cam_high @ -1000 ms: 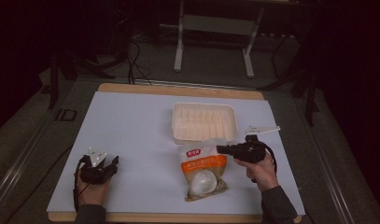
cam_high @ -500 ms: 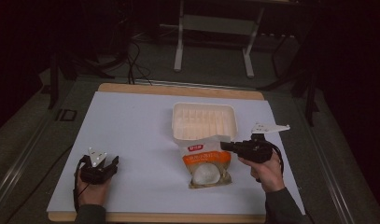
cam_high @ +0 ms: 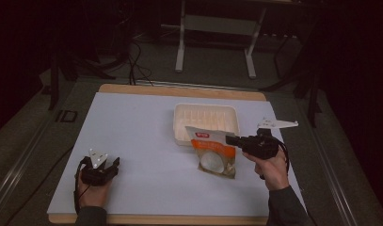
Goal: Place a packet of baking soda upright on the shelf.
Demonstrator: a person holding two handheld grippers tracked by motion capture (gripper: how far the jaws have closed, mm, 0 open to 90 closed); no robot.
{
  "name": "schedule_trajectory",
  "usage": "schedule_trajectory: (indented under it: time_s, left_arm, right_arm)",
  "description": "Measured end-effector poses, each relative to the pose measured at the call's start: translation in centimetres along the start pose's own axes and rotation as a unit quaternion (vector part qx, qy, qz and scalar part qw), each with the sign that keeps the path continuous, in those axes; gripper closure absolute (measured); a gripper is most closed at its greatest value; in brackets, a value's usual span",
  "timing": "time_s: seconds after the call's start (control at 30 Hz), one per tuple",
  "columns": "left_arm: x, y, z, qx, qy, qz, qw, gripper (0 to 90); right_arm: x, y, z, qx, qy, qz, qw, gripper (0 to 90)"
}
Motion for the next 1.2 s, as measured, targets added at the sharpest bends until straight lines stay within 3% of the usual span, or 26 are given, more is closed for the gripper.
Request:
schedule_trajectory:
  time_s: [0.23, 0.63, 1.0, 1.2]
  left_arm:
    - [0.0, 0.0, 0.0, -0.001, 0.0, 0.001, 1.0, 50.5]
    - [0.0, 0.0, -0.1, -0.002, 0.0, 0.001, 1.0, 50.5]
    - [0.0, 0.0, -0.1, -0.001, -0.002, 0.0, 1.0, 50.5]
    - [0.0, 0.0, -0.1, -0.001, -0.002, 0.001, 1.0, 50.5]
  right_arm:
    - [-1.0, 0.6, 0.8, 0.028, 0.016, -0.016, 0.9994, 90.0]
    - [-3.3, 1.3, 2.2, 0.046, 0.046, -0.031, 0.9974, 90.0]
    - [-5.4, 2.0, 2.6, 0.083, 0.081, -0.051, 0.9919, 90.0]
    - [-6.2, 2.2, 2.5, 0.089, 0.097, -0.061, 0.9895, 90.0]
Point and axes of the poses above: each handheld gripper's, and its own axes: z roughly backward along the jaws, x roughly out of its underside, y roughly to its right, the point moved 5 cm from there along -z, roughly forward along the jaws
